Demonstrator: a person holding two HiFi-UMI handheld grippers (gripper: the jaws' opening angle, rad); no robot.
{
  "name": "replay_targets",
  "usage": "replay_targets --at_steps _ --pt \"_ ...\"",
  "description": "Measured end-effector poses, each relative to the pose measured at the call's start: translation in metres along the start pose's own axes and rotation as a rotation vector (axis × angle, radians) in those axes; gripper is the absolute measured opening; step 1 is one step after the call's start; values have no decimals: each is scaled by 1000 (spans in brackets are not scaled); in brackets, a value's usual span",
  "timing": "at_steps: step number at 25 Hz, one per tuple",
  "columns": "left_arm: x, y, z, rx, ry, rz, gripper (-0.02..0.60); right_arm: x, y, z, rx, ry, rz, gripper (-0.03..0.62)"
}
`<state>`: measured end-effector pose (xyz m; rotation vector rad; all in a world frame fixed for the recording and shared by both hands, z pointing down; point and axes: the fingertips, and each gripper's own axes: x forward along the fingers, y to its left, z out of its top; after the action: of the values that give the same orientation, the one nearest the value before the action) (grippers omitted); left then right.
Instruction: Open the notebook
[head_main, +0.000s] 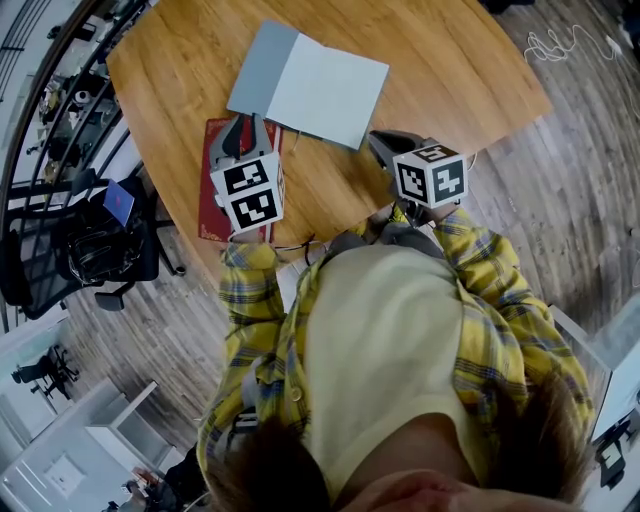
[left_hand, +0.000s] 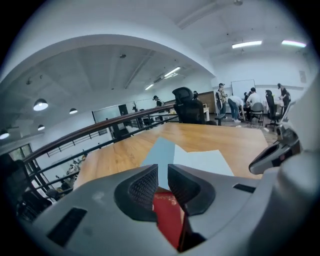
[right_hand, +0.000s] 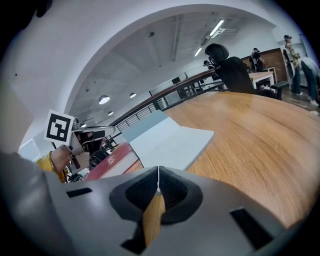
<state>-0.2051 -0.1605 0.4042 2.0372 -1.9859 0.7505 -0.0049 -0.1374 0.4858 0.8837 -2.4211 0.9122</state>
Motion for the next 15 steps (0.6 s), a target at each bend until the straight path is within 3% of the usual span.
replay_targets --at_steps 8,15 --pt "-16 -27 6 -220 -30 -168 58 -3 5 12 -15 -30 -4 66" --pt "-26 -50 6 -260 -30 -237 49 -12 6 19 -22 -51 -9 65"
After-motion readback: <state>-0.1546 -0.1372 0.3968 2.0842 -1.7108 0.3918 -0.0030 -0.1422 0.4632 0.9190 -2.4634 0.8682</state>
